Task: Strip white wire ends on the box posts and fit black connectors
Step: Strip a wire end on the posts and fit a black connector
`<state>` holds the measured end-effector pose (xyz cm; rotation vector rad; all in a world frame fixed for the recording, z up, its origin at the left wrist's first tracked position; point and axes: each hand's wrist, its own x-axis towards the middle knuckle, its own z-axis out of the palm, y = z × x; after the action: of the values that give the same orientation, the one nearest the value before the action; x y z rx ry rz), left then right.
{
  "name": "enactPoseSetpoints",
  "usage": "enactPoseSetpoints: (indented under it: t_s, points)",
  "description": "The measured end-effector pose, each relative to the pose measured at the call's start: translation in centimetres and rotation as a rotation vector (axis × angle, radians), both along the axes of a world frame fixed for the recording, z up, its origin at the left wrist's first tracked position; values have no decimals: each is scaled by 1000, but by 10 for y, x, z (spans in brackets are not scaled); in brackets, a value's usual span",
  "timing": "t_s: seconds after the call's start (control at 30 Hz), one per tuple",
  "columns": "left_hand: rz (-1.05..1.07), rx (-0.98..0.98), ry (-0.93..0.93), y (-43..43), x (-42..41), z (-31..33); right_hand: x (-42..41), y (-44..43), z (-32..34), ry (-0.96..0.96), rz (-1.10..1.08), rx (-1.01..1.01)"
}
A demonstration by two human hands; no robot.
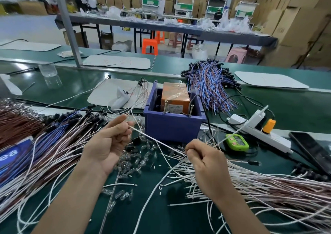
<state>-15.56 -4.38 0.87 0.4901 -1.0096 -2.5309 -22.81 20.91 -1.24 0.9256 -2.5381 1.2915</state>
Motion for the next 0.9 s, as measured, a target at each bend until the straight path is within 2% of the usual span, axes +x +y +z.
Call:
enactPoseSetpoints:
  t_s: [0.27, 0.4, 0.5, 0.6, 0.63, 0.73, 0.83, 0.9]
  points:
    - [269, -96, -159, -4, -4, -4, -2, -1, -12, -15, 69, -23]
    - [390, -133, -146, -12, -1, 0, -9, 3, -13, -96, 8, -195]
    - [299, -274, -148, 2, 2, 2, -9, 3, -12, -129, -6, -286]
    - [50, -518, -255, 26, -3, -1, -6, 2, -9, -136, 9, -326]
    - [-47, -544, -260, 36, -5, -2, -5, 2, -8, -142, 24, -323]
    - [-164, -454, -180, 57, -10, -5, -3, 1, -8, -160, 78, -269]
    - [-62, -315, -116, 60, -11, -5, 1, 1, -7, -182, 130, -213]
    - [-17, -318, -103, 59, -10, -8, 2, 2, -6, -203, 128, -188]
